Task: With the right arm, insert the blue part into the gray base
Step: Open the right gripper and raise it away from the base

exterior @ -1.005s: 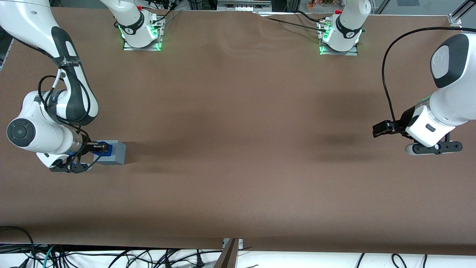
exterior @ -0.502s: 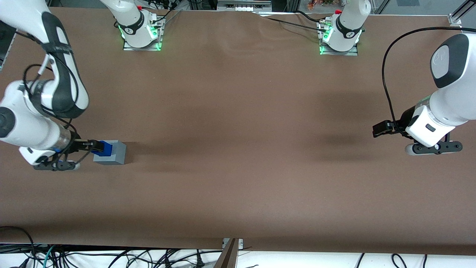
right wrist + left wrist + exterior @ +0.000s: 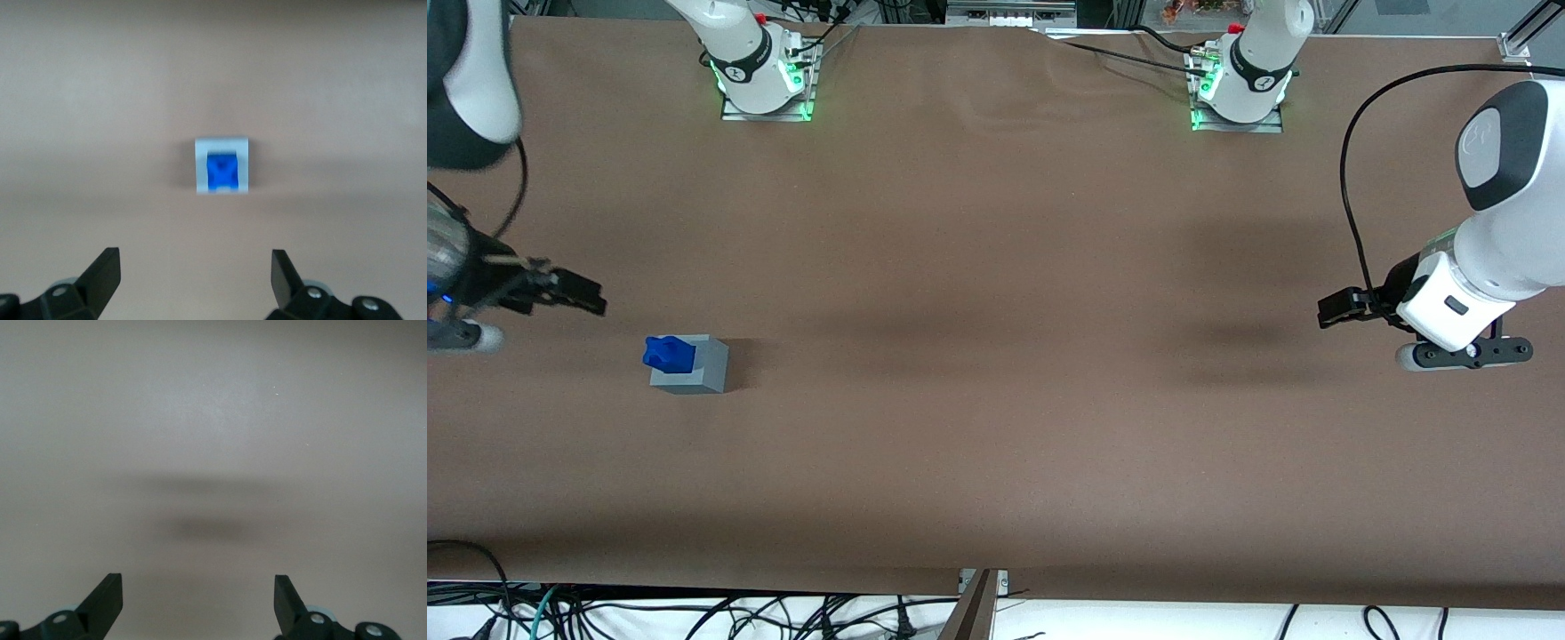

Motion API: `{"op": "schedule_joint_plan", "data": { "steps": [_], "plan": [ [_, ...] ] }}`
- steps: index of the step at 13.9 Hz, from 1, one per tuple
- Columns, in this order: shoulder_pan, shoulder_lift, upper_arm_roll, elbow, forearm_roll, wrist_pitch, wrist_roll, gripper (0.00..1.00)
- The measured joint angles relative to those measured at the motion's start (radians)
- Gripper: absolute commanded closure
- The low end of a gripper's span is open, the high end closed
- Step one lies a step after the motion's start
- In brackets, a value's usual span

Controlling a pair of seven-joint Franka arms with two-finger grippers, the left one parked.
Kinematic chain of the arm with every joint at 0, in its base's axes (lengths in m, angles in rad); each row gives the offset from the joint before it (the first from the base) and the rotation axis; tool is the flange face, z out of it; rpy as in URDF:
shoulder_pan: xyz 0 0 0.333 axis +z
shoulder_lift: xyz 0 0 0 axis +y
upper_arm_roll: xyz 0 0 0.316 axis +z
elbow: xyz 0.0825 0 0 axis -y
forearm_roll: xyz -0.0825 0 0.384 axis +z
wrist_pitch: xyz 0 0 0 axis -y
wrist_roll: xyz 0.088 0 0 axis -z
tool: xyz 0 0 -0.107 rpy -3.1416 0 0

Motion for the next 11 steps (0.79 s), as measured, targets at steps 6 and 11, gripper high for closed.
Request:
{"op": "schedule_joint_plan", "data": {
  "steps": [6,11],
  "plan": [
    [0.05,-0.205,-0.023,-0.184,-0.003,0.017,0.058,0.0],
    [0.092,-0.262,-0.091,-0.338,0.013,0.078,0.064,0.0]
  ]
}}
